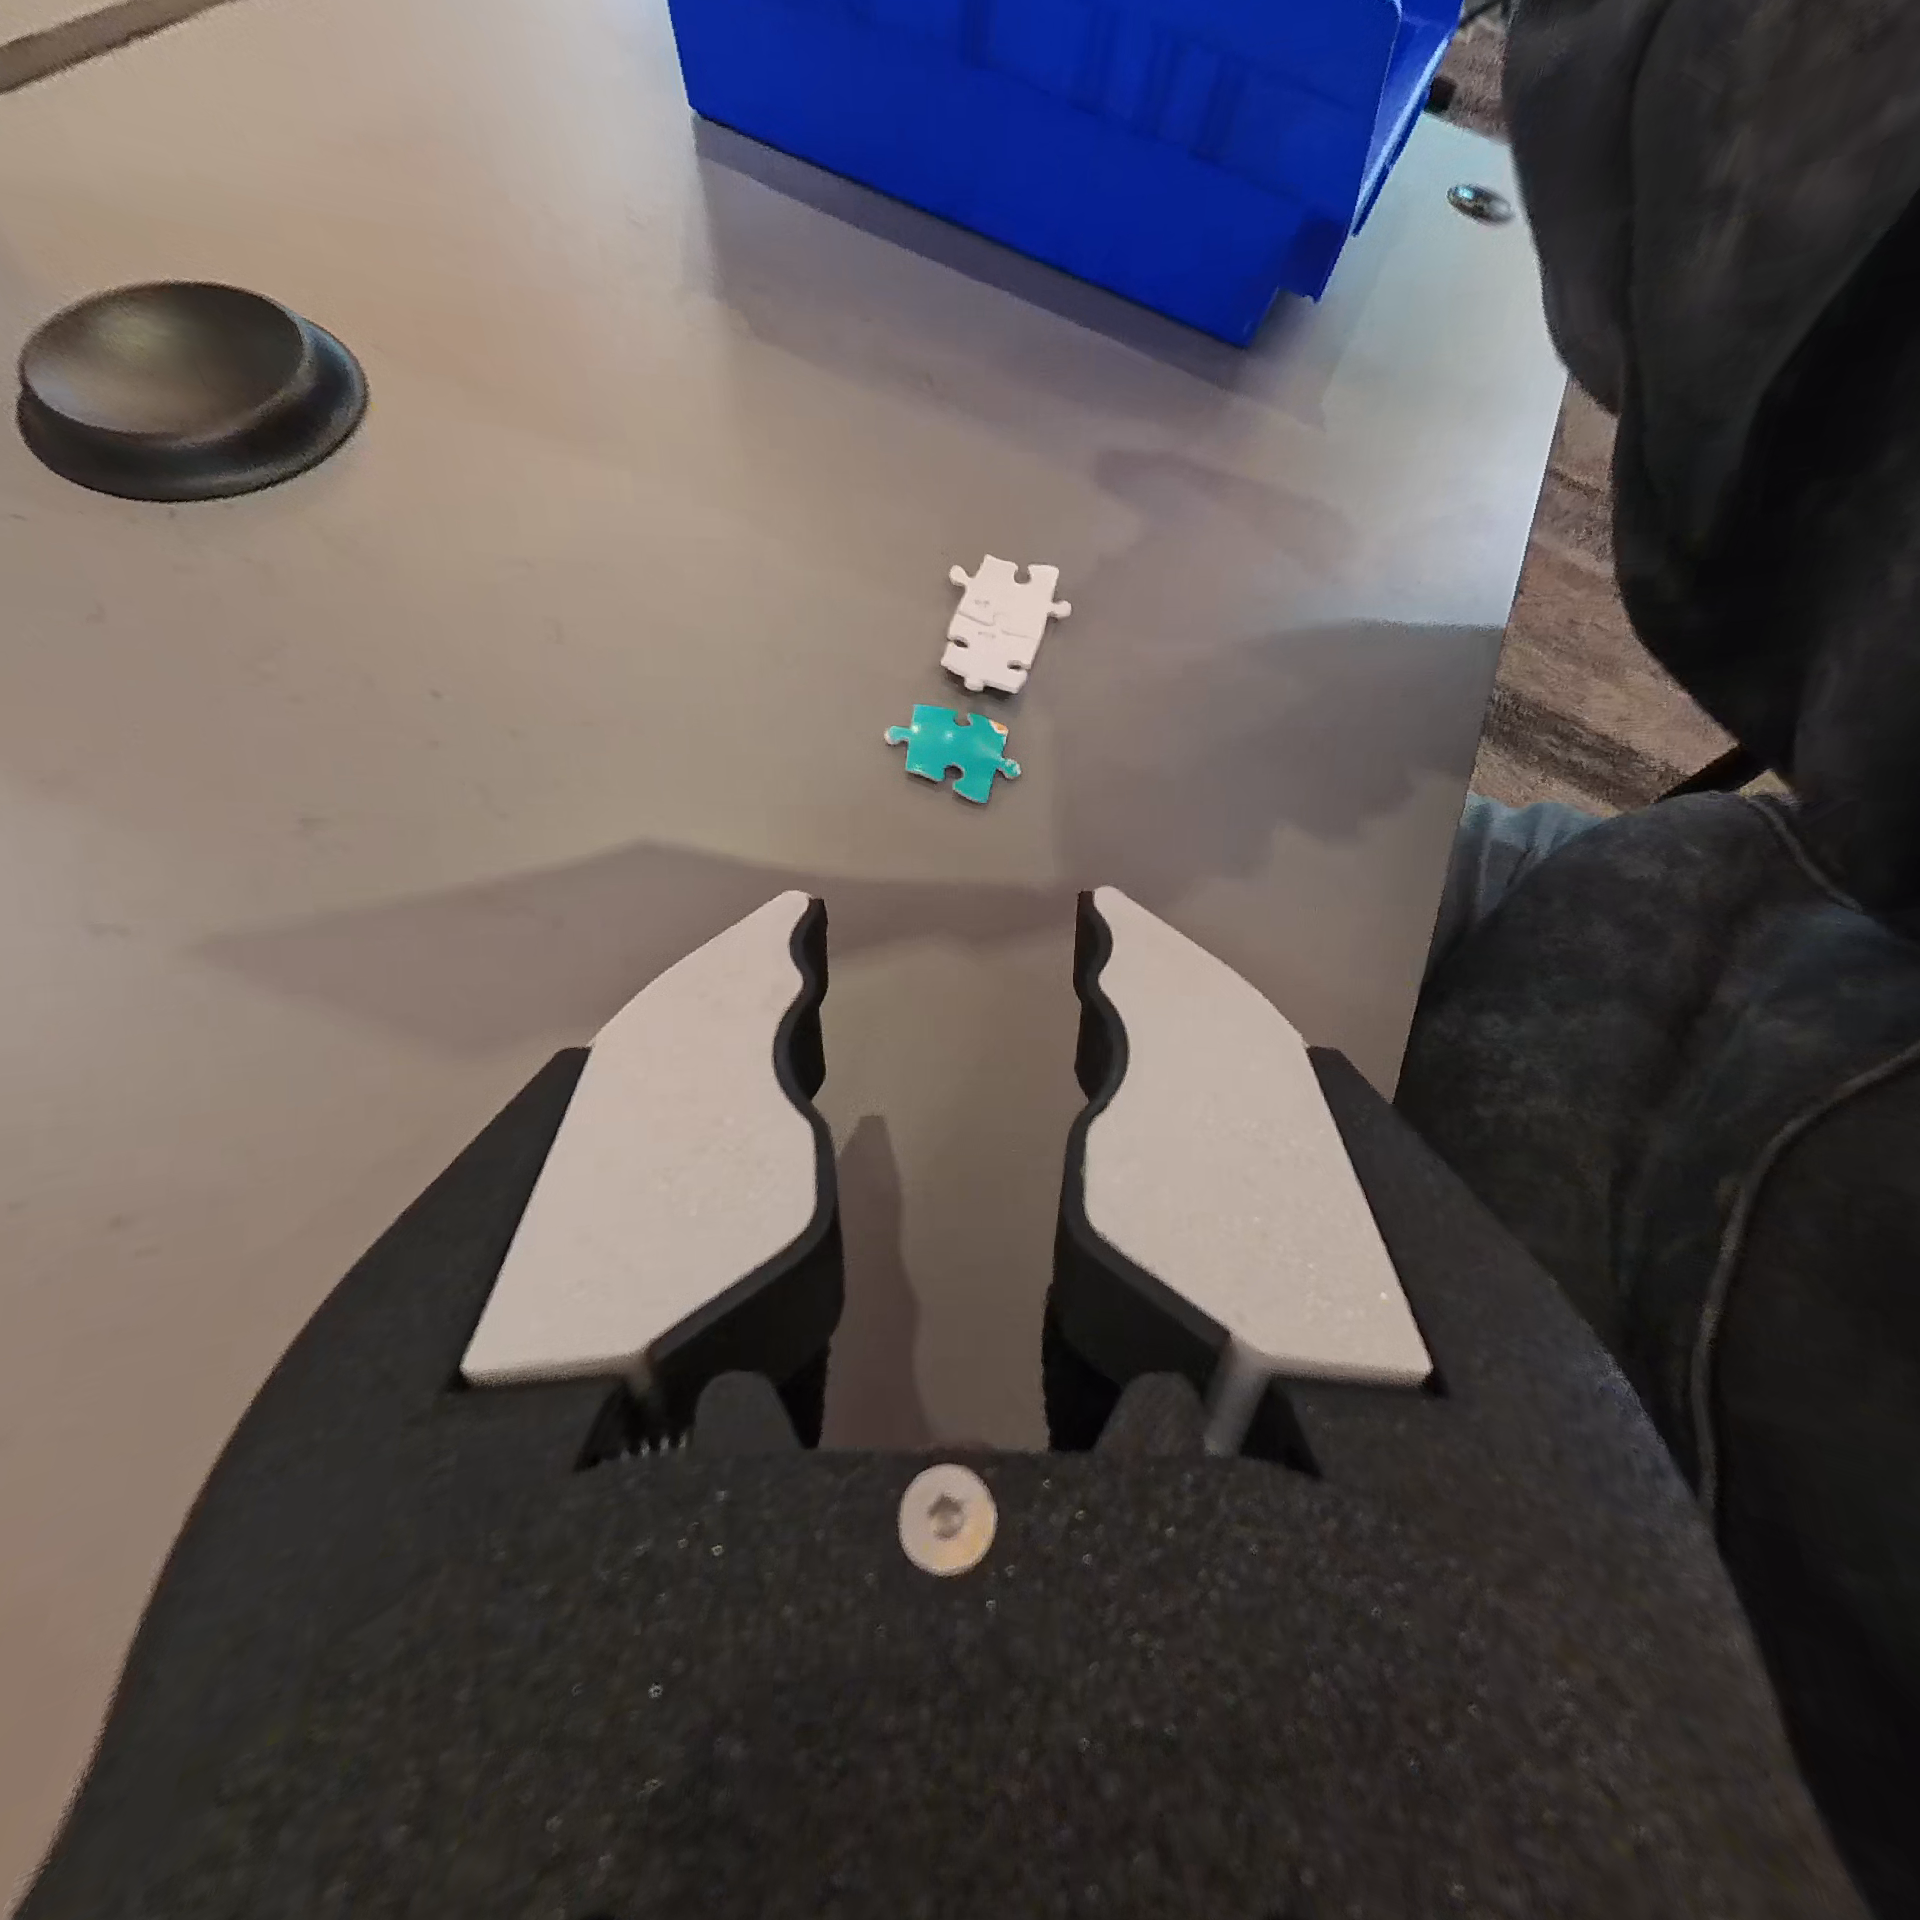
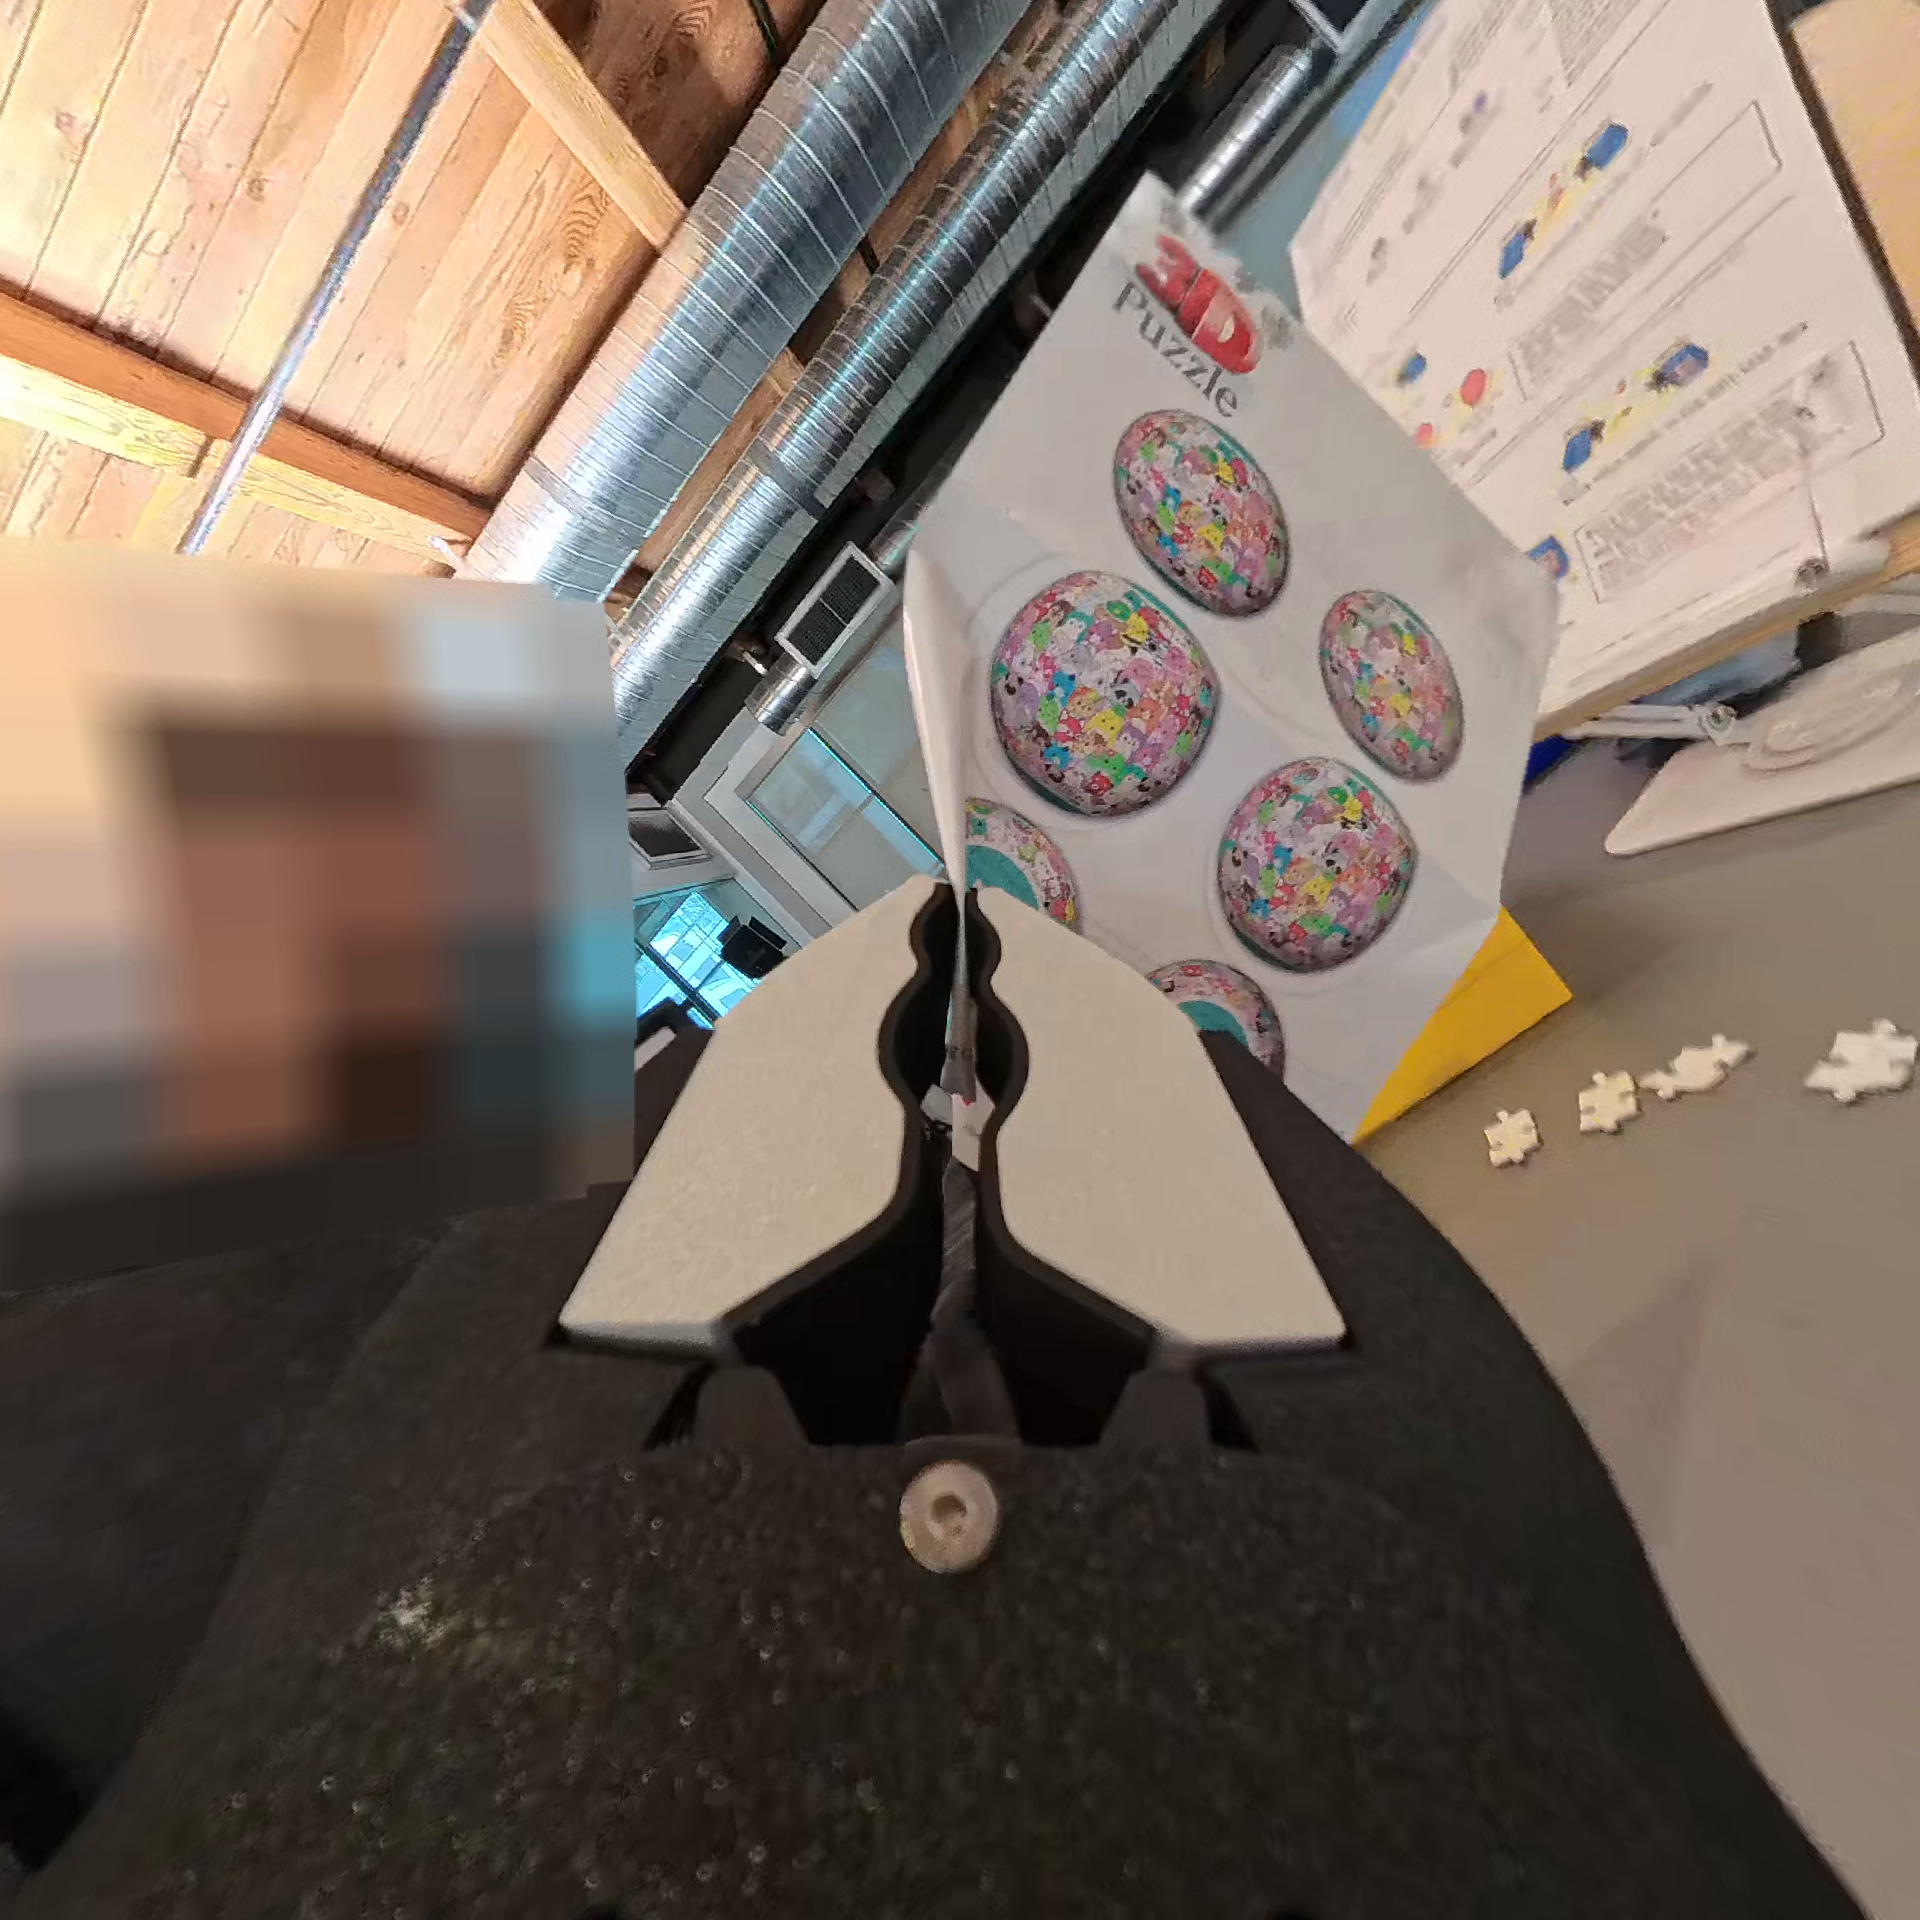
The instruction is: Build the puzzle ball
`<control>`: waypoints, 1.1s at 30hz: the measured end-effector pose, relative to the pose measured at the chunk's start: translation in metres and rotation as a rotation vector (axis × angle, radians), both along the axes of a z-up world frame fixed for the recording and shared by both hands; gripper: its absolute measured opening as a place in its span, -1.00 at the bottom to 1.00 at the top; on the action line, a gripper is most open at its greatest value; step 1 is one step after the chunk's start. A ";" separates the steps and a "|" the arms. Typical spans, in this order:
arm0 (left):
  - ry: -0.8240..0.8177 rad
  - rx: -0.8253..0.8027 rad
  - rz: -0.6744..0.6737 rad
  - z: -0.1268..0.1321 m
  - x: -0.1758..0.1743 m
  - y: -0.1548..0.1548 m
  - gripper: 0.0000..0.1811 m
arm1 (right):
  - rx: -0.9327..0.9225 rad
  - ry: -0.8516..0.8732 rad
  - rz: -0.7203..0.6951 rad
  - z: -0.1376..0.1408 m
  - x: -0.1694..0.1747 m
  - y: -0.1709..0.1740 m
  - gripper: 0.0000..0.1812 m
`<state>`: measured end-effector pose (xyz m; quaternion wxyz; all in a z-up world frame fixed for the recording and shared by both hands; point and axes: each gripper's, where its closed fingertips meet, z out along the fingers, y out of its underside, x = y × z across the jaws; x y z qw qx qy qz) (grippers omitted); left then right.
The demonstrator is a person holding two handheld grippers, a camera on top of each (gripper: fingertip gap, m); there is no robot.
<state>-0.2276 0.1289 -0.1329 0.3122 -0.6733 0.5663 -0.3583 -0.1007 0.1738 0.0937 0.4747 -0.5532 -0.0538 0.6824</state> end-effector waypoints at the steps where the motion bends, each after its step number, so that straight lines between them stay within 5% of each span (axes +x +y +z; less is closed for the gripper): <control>1: -0.013 -0.003 0.007 0.003 0.000 0.001 -0.50 | -0.026 -0.012 -0.002 -0.010 -0.002 0.002 -1.00; 6: -0.055 -0.053 0.040 0.007 -0.006 0.012 -0.50 | -0.329 0.012 -0.033 -0.101 -0.014 0.020 -1.00; 9: -0.055 -0.067 0.056 0.006 -0.011 0.018 -0.50 | -0.476 -0.144 -0.147 -0.164 -0.007 0.035 -1.00; 15: -0.038 -0.061 0.078 0.002 -0.016 0.025 -0.50 | -0.605 -0.488 -0.341 -0.229 0.031 0.048 -0.89; 22: 0.034 -0.039 0.133 -0.014 -0.023 0.036 -0.50 | -0.454 -0.934 -0.462 -0.241 0.050 0.041 -0.80; 28: 0.059 -0.005 0.186 -0.017 -0.021 0.043 -0.50 | -0.207 -1.411 -0.551 -0.222 0.063 0.031 -0.58; 33: 0.024 -0.014 0.200 -0.011 -0.012 0.043 -0.50 | -0.122 -1.388 -0.459 -0.217 0.038 0.007 -0.54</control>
